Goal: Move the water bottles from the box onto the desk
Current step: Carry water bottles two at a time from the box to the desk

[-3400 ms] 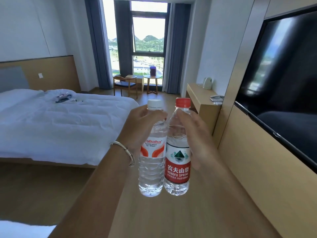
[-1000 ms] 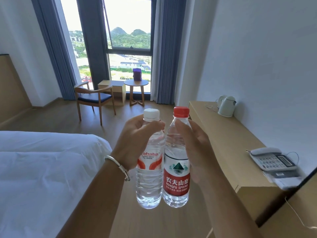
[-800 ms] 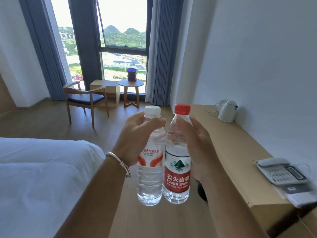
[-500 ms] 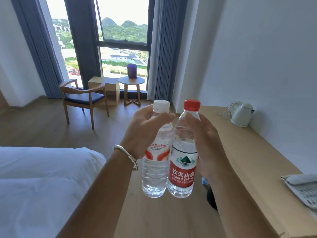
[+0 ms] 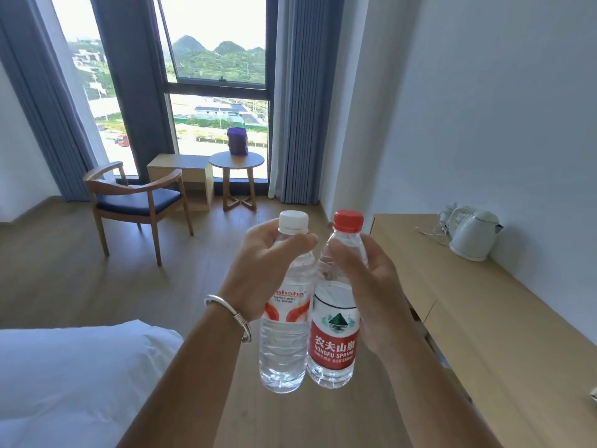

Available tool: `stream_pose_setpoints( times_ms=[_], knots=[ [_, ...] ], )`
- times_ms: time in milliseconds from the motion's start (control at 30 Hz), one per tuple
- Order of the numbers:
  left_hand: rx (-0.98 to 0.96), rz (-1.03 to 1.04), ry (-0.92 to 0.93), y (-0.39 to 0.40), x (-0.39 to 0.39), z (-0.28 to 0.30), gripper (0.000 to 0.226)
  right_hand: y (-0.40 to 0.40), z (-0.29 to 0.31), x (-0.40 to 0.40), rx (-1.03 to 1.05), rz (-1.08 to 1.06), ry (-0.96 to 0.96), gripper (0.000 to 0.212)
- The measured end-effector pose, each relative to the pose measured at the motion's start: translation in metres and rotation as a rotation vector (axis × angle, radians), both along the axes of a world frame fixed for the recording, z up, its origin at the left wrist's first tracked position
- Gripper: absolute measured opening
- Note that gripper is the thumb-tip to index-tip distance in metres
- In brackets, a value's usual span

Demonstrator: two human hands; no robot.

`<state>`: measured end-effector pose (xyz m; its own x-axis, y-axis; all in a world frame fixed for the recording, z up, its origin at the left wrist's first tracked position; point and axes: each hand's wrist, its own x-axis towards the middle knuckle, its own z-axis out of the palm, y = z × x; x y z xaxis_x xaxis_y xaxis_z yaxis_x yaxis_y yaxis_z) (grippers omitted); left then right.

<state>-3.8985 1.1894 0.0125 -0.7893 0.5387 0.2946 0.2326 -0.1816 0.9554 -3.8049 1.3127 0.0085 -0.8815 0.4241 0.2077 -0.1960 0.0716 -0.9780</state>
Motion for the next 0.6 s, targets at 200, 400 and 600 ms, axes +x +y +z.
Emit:
stream_pose_setpoints(
  times_ms=[200, 400, 600],
  knots=[
    [0.001, -0.055, 0.025, 0.082, -0.09, 0.003, 0.033, 0.077, -0.004, -0.084, 0.009, -0.064, 0.022, 0.036],
    [-0.005, -0.134, 0.04, 0.184, -0.176, 0.022, 0.019, 0.17, 0.013, -0.16, -0.019, -0.162, 0.02, 0.052],
    [0.001, -0.218, 0.03, 0.278, -0.239, 0.023, 0.032, 0.25, 0.015, -0.212, -0.013, -0.28, 0.01, 0.033]
  ],
)
